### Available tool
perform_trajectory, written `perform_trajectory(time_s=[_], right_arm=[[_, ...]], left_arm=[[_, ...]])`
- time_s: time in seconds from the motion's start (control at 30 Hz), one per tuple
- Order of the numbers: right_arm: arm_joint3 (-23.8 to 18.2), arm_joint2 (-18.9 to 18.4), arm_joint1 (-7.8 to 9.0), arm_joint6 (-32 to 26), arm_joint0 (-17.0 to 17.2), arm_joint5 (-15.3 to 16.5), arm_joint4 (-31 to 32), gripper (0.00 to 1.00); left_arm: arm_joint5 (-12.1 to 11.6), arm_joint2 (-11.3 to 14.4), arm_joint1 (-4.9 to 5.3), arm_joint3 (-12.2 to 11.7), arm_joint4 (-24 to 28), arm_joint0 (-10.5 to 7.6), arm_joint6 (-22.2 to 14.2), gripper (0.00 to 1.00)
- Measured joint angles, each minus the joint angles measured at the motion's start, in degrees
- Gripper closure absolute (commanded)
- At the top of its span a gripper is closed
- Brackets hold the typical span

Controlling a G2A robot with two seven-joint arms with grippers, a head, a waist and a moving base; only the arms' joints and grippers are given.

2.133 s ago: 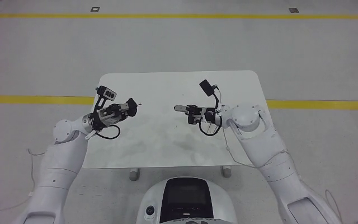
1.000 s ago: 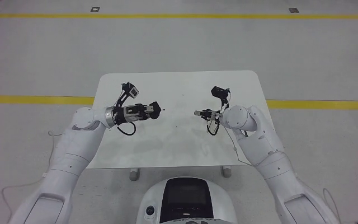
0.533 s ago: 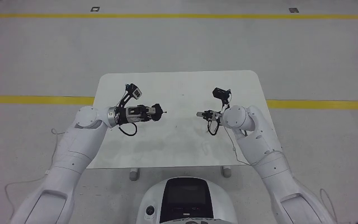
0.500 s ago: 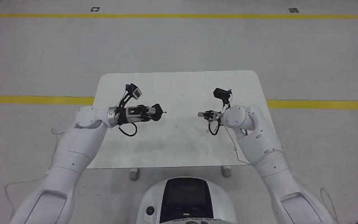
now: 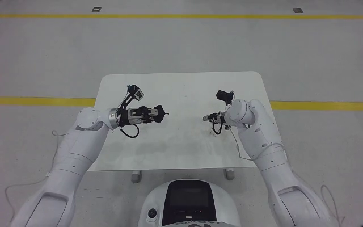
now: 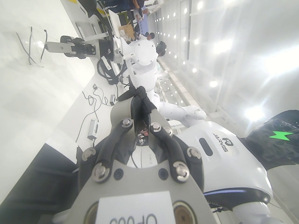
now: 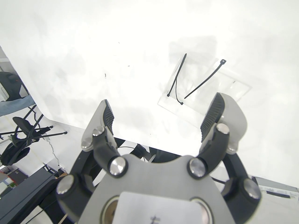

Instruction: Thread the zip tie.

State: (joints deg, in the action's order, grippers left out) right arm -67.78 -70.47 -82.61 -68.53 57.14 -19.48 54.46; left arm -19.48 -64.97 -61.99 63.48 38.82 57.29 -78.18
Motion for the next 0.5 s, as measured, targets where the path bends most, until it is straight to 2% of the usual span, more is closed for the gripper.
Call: perform_trajectory(time_s=[0.23,0.5], right_arm=[[1.07,-0.19,-0.08,2.43,0.8,0.01,0.64,0.0],[1.81,-0.28,-0.37,2.63,0.67,0.01,0.9,0.0]], left_arm=[[0.0,0.0,0.0,0.0,0.0,0.0,0.0,1.0],[0.0,0.0,0.0,0.0,0.0,0.0,0.0,1.0]])
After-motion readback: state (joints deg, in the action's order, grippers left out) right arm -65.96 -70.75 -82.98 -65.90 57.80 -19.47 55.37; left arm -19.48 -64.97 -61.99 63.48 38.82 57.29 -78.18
